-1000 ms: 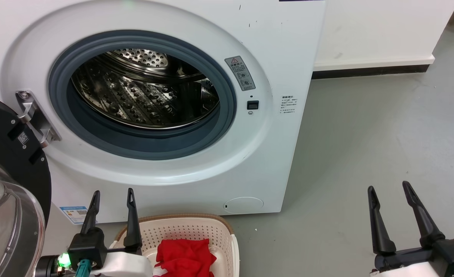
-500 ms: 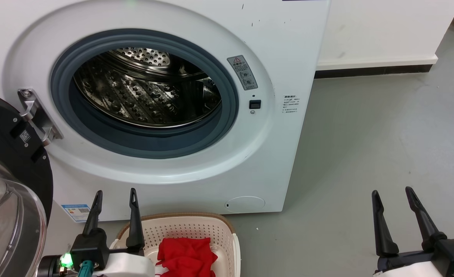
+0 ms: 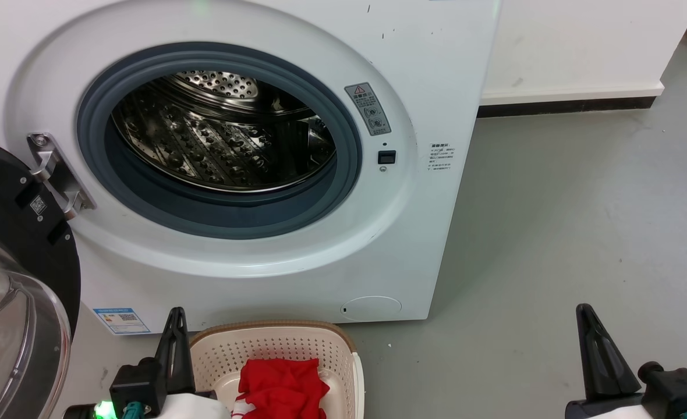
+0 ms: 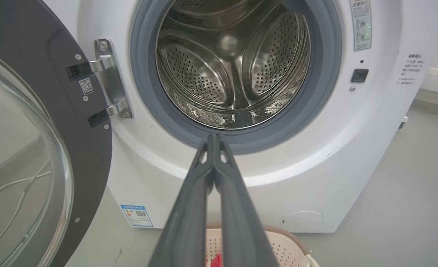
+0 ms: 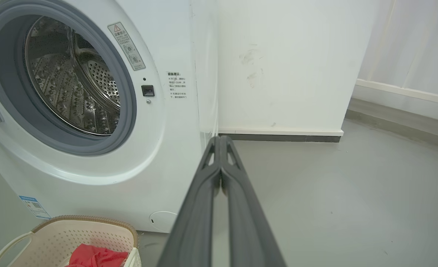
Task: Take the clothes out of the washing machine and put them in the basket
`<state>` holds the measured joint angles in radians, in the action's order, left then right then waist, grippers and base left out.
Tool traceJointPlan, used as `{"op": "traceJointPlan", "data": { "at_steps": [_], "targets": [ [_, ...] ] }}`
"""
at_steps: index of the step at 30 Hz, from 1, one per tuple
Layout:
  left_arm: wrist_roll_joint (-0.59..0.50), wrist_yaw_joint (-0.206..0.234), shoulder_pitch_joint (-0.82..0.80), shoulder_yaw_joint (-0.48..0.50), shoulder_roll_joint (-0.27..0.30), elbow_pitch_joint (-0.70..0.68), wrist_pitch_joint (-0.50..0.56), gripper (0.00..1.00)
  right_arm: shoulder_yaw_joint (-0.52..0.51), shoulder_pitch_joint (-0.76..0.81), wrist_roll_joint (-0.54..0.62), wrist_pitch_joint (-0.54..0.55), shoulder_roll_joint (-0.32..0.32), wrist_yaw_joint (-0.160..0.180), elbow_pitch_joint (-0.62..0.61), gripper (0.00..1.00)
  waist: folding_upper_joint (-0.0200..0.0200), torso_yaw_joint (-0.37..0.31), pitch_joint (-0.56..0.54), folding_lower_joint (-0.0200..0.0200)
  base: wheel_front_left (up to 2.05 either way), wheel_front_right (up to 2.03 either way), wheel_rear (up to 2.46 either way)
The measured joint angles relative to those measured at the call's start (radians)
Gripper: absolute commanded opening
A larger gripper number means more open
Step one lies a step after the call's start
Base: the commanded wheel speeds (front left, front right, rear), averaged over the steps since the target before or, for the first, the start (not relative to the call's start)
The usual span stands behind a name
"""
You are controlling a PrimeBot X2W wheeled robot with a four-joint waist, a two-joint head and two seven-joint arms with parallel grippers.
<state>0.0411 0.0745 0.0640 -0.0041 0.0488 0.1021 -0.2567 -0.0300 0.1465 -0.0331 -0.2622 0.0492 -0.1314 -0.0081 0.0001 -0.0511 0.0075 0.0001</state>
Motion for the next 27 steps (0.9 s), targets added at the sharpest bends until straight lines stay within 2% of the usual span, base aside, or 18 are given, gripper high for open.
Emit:
{"op": "traceJointPlan", "data": {
  "at_steps": [27],
  "targets": [
    [0.503, -0.066, -0.034, 0.037, -0.001, 0.053, 0.122, 0.00, 0.011, -0.062, -0.536, 0.089, 0.021, 0.000, 0.083, 0.00, 0.0000, 0.011, -0.001, 0.0001, 0.00, 0.00, 0.00]
  ]
}}
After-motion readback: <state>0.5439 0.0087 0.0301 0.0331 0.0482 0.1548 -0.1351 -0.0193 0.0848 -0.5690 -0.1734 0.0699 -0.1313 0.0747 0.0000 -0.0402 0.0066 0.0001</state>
